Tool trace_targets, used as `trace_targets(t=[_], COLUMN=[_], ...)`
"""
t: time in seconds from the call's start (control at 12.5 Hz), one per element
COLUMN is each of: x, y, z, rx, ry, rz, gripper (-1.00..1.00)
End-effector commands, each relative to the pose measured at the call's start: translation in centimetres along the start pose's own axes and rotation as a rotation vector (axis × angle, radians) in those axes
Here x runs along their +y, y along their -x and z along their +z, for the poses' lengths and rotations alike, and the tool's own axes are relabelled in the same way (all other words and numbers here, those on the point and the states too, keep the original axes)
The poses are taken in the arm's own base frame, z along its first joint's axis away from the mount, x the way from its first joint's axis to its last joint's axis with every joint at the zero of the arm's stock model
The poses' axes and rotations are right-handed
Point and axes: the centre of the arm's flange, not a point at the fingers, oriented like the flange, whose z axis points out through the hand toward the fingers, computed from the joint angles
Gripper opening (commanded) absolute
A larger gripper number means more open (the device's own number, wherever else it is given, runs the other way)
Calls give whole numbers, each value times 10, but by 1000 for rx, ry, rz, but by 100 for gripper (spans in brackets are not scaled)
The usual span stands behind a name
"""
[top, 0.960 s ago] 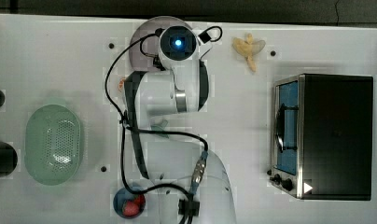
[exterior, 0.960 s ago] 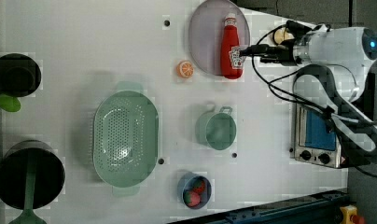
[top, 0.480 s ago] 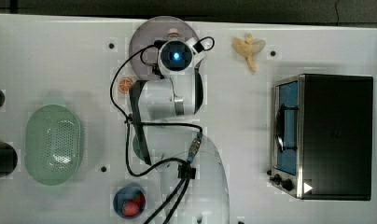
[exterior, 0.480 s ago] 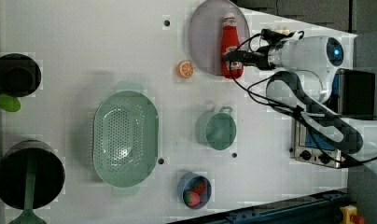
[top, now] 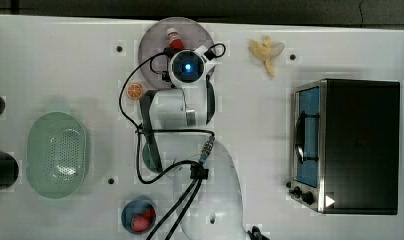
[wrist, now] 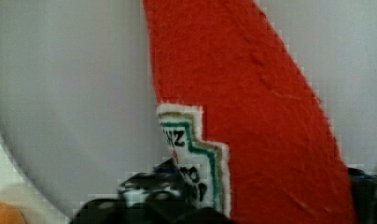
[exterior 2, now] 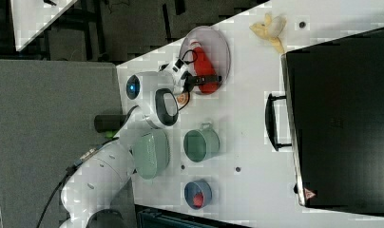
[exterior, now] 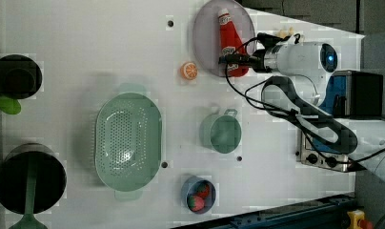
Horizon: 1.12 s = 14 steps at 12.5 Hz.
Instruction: Pick ketchup from plate and place it on table.
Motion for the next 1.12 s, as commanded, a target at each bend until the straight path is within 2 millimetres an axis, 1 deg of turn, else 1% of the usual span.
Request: trace_targets(t=[0.08, 0.24, 0.32, 0.4, 0.56, 0.72, 0.88, 0.96, 1.04, 1.12], x=[3, 1, 0, 1, 1, 3, 6, 9, 15, 23], y=[-9, -11, -18, -25, -37, -39, -33, -26, -17, -5], z=[-20, -26, -38, -56, -103, -156, -212, -238, -259, -275], rx=[32, 43, 66, 93, 132, 103, 59, 40, 17, -4], ry=[3, 1, 0, 0, 3, 11, 19, 26, 38, 50], rz=[-36, -37, -27, -16, 6, 38, 61, 70, 81, 99], gripper=[30, 30, 30, 30, 30, 30, 30, 30, 30, 30])
